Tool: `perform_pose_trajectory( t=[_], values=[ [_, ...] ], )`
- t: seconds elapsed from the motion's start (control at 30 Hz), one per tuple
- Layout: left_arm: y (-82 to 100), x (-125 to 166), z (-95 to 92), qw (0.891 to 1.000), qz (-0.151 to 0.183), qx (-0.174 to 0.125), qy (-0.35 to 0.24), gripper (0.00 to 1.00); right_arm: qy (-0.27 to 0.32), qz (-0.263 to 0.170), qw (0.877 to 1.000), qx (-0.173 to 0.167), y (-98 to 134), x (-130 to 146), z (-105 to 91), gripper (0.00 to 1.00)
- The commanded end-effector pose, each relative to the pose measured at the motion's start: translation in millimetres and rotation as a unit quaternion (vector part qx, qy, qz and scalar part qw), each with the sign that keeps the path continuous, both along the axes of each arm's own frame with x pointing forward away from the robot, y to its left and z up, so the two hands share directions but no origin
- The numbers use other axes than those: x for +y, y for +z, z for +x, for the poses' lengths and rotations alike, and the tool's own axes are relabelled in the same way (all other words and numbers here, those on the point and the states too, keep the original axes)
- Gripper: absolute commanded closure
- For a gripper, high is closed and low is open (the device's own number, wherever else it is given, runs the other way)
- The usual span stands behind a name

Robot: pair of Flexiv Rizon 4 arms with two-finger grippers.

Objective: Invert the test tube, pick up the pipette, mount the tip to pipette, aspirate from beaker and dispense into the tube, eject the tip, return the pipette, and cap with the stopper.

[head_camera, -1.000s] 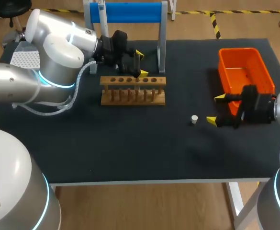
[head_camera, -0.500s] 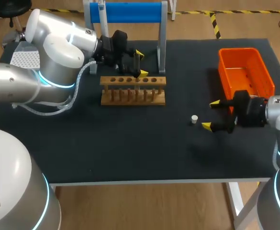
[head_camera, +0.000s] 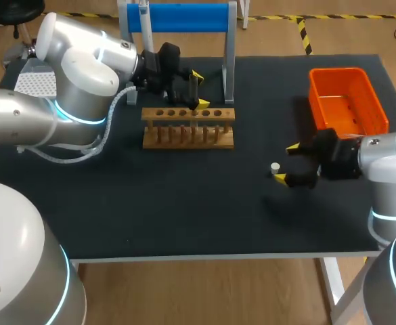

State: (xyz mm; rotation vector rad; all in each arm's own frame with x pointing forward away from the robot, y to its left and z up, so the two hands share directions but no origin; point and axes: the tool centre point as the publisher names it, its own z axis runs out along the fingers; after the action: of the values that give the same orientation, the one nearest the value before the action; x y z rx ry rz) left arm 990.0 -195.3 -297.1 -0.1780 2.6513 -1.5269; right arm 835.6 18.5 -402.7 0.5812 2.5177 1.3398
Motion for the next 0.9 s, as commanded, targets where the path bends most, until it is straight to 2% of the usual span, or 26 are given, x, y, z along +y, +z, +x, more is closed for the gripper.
perform_pose_trajectory(
  t=[0.03,0.3,0.37,0.53,0.57,0.63,0.9],
  values=[
    [0.4,0.0,0.8,1.000,0.001,0.001,-0.001,0.00,-0.004,-0.003,1.000,0.002,-6.9,5.7,2.3,0.00],
    [0.4,0.0,0.8,1.000,0.001,0.001,-0.001,0.00,-0.007,-0.006,1.000,0.008,-13.5,9.7,5.0,0.00],
    [0.4,0.0,0.8,1.000,0.001,0.001,-0.001,0.00,-0.008,-0.006,1.000,0.009,-14.9,10.4,6.1,0.08],
    [0.4,0.0,0.8,1.000,0.001,0.001,-0.001,0.00,-0.010,-0.008,1.000,0.011,-17.5,12.5,7.8,0.17],
    [0.4,0.0,0.8,1.000,0.001,0.001,-0.001,0.00,-0.010,-0.009,1.000,0.011,-17.8,12.8,7.9,0.25],
    [0.4,0.0,0.8,1.000,0.001,0.001,-0.001,0.00,-0.010,-0.009,1.000,0.012,-18.1,13.6,8.0,0.33],
    [0.4,0.0,0.8,1.000,0.001,0.001,-0.001,0.00,-0.013,-0.013,1.000,0.014,-20.4,15.3,9.0,0.36]
  ],
)
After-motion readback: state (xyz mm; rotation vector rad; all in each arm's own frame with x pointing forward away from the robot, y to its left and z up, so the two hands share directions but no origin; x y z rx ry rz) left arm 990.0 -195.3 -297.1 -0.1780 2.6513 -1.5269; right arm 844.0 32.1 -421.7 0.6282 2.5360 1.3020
